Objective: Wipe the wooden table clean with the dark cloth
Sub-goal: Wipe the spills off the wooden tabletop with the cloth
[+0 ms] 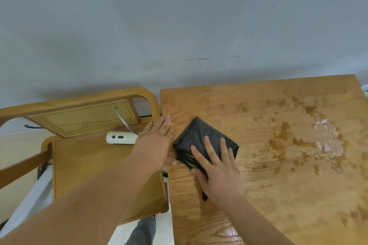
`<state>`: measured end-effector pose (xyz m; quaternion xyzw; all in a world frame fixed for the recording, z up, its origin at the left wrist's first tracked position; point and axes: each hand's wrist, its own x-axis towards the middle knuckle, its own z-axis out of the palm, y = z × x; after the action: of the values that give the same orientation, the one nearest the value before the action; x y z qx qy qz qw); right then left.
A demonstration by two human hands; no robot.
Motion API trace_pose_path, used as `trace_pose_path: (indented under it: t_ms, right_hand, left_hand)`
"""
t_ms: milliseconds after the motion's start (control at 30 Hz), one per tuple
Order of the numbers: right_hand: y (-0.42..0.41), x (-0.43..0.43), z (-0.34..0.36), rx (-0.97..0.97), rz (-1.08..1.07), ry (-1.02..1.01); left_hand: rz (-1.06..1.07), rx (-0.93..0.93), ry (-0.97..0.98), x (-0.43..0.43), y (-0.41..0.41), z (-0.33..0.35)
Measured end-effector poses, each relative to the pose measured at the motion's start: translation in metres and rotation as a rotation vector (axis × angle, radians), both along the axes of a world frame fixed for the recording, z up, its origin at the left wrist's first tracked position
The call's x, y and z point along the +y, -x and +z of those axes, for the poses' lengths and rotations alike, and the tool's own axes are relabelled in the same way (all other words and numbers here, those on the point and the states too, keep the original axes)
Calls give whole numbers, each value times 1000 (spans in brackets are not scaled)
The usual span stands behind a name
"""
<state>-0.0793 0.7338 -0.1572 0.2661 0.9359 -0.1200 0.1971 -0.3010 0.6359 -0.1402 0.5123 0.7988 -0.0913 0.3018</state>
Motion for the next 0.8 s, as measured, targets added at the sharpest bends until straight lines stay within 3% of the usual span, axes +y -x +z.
trace_pose_path:
  t_ms: [167, 300, 467, 633, 700, 800]
  right_hand:
    - [71, 68, 1, -34, -124, -14]
    - [103, 69, -1, -30, -247, -15]
    - [29, 0, -6, 60, -206, -40]
    - [-65, -82, 0, 8, -199, 24]
    - [-85, -89, 3, 1, -161, 33]
    - [-89, -62, 6, -21, -77, 57]
  left_hand:
    - [-27, 54, 44, 9, 0, 4]
    - [-10, 88, 101, 12, -10, 8]
    - [32, 99, 149, 16, -16, 12]
    - [4, 169, 168, 18, -24, 23]
    - [-46, 195, 127, 23, -37, 28]
    - [15, 71, 105, 21, -59, 24]
